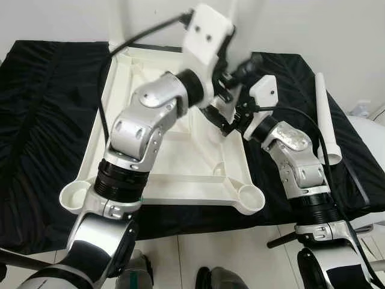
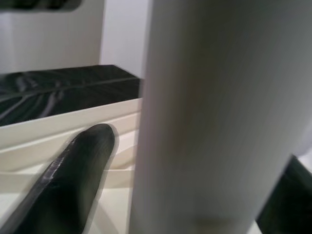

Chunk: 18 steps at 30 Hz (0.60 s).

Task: Building children table

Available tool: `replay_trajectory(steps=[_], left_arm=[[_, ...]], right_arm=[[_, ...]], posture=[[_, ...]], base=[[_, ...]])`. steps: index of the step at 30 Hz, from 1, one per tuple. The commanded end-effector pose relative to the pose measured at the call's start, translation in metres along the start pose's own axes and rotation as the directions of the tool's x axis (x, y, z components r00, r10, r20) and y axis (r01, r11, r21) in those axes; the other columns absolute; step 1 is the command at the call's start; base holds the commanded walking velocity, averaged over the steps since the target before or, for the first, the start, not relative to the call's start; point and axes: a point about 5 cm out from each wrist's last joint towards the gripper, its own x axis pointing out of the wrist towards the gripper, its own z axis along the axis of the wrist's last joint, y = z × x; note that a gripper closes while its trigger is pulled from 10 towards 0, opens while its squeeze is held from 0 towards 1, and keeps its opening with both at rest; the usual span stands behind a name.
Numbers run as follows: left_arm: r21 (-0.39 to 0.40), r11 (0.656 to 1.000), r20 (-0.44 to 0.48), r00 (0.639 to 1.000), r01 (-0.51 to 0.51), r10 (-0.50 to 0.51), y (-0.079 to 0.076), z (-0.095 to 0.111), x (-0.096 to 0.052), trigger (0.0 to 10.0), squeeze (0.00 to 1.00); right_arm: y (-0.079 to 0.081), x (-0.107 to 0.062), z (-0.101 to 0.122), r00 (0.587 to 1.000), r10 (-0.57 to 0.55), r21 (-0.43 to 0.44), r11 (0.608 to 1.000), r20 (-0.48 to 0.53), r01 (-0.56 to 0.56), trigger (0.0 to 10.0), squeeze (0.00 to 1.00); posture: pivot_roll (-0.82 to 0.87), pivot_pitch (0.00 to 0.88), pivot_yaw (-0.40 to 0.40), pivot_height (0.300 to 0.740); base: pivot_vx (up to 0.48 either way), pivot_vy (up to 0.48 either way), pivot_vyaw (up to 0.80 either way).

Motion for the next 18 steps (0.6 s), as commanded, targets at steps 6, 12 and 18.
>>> replay_trajectory(steps=[6, 12, 18], left_arm=[[0.031, 1.0, 0.044, 0.999, 0.0, -0.001, -0.0049, 0.0086, 0.0011, 10.0, 0.0], [0.04, 0.999, 0.052, 0.999, -0.002, 0.0, -0.0053, 0.0105, 0.0018, 10.0, 0.0], [0.055, 0.998, 0.053, 0.999, -0.005, 0.002, -0.0047, 0.0116, 0.0017, 10.0, 0.0]], right_arm=[[-0.0032, -0.0017, -0.0023, 0.999, -0.011, -0.022, 1.0, -0.051, 0.01, 3.7, 0.0], [-0.0048, -0.002, -0.0086, 0.995, -0.032, -0.023, 0.999, -0.092, 0.03, 10.0, 0.0], [-0.0076, -0.0013, -0.0084, 0.993, -0.057, -0.02, 0.998, -0.108, 0.055, 10.0, 0.0]], posture=[[0.02, 0.058, -0.096, 0.74], [0.02, 0.058, -0.098, 0.74], [0.02, 0.061, -0.098, 0.74]], base=[[0.0, 0.0, 0.0], [0.0, 0.0, 0.0], [0.0, 0.0, 0.0]])
